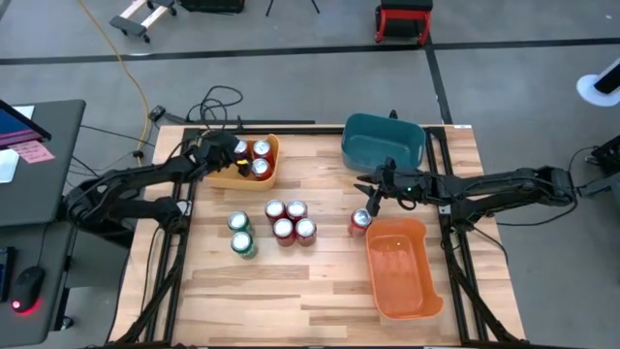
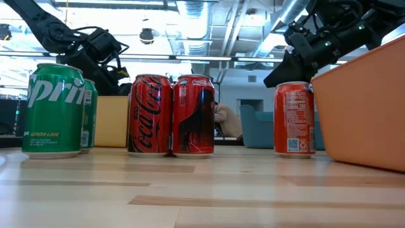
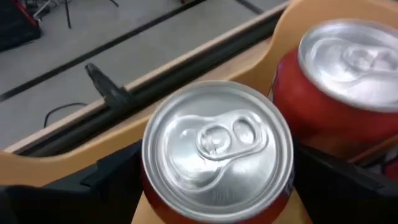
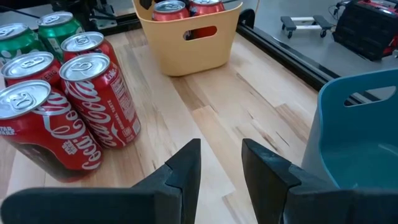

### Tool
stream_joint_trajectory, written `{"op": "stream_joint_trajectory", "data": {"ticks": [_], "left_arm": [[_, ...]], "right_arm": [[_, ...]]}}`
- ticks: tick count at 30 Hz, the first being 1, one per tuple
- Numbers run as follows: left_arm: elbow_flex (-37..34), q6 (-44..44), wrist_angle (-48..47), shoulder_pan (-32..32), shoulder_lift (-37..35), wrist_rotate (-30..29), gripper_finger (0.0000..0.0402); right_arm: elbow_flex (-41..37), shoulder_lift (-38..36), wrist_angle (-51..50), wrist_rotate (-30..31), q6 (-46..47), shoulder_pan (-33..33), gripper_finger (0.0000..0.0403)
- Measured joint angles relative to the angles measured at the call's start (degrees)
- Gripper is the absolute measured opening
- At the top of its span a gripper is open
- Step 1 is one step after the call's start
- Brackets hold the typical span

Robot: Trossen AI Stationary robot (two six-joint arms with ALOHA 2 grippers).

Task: Sort soda cans
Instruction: Put the left orange soda can into the yellow bin, then put the orange soda can into the yellow bin

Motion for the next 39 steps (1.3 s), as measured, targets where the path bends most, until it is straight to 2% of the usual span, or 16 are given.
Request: {"op": "stream_joint_trajectory", "data": {"ticks": [9, 17, 19, 21, 24, 26, 32, 35, 39], "left_arm": [[1.14, -0.04, 1.95, -0.02, -2.31, 0.55, 0.0349], [6.37, 0.90, -7.23, -0.62, -8.85, 2.07, 0.0350], [7.84, 1.95, -8.25, -1.38, -10.50, 3.62, 0.0350], [9.30, 2.67, -7.08, -2.58, -11.54, 9.06, 0.0350], [10.19, 1.34, -1.28, -6.49, -11.39, 21.04, 0.0347], [10.19, 0.60, 2.79, -10.85, -9.85, 24.43, 0.0342], [10.16, 3.94, 15.57, -24.29, -0.68, 18.20, 0.0334], [10.12, 4.12, 25.79, -27.80, 5.47, 18.21, 0.0333], [10.36, 6.11, 36.95, -30.36, 13.51, 21.08, 0.0333]], "right_arm": [[0.00, 0.00, -1.60, 0.00, 0.01, 0.00, 0.0139], [0.00, 0.00, -1.90, 0.00, 0.04, 0.00, 0.0139], [0.00, 0.00, -1.87, 0.00, 0.21, 0.00, 0.0139], [0.00, 0.00, -1.37, 0.02, 0.44, 0.00, 0.0139], [0.00, 0.00, -0.19, 0.02, 0.42, 0.02, 0.0139], [0.00, 0.00, 0.11, 0.03, 0.17, 0.00, 0.0139], [0.00, 0.00, 0.42, 0.04, 0.15, 0.02, 0.0139], [0.00, 0.00, 0.41, 0.04, 0.00, 0.01, 0.0139], [0.00, 0.00, 0.28, 0.04, 0.02, 0.02, 0.0139]]}}
